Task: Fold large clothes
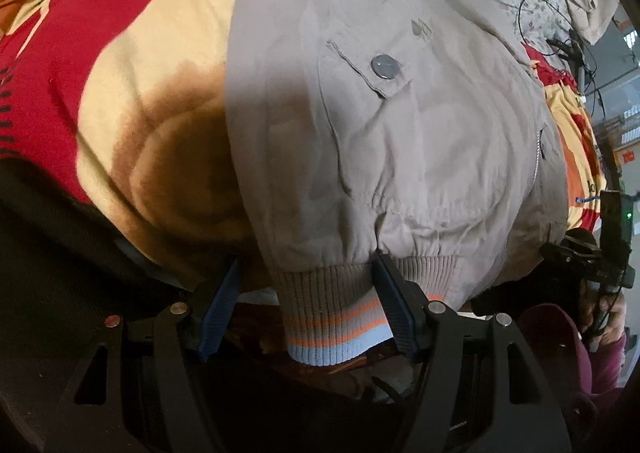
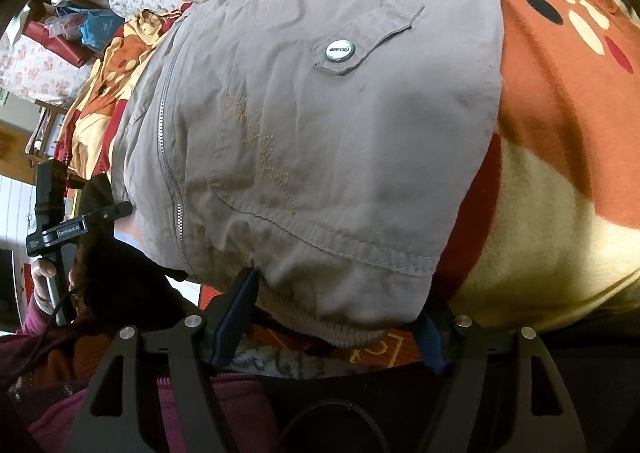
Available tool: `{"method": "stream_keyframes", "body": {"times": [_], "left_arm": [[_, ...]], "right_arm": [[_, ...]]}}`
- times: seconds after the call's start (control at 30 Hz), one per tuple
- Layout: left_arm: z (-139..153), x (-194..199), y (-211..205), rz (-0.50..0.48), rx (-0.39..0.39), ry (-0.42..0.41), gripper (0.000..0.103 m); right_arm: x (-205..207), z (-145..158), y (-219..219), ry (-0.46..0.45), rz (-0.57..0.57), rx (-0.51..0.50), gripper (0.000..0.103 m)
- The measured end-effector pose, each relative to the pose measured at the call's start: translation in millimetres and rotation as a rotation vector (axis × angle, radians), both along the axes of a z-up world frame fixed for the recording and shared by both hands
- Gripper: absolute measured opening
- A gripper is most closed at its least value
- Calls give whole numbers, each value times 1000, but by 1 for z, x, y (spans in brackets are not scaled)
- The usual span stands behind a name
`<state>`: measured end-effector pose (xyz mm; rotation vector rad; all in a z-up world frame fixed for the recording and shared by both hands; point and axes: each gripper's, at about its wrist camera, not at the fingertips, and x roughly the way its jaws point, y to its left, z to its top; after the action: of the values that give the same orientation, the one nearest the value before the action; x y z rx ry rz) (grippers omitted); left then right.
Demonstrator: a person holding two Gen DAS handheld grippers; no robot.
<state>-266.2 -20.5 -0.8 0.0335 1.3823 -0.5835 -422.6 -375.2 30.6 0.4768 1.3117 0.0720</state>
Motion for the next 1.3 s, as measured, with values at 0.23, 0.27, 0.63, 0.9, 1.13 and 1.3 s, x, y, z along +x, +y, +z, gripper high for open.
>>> {"method": "stream_keyframes", "body": {"times": [0.23, 0.27, 0.63, 0.9, 1.13, 1.3], "left_arm": [[-1, 1, -4, 11, 1, 3, 66], [-2, 1, -4, 13, 0, 5, 66], [-1, 2, 3, 24, -8, 9, 66], [-3, 4, 1, 28, -12, 14, 66], [-5, 3, 4, 36, -18, 16, 66], [-6, 4, 6, 42, -19, 24, 66]], "right_arm": [[1, 0, 2, 3, 4, -3, 76], [1, 0, 1, 3, 4, -2, 76], [2, -1, 1, 4, 3, 8, 78], [2, -1, 1, 8, 6, 7, 79], [3, 0, 5, 9, 16, -25, 76], [3, 3, 13, -2, 42, -59, 51]]}}
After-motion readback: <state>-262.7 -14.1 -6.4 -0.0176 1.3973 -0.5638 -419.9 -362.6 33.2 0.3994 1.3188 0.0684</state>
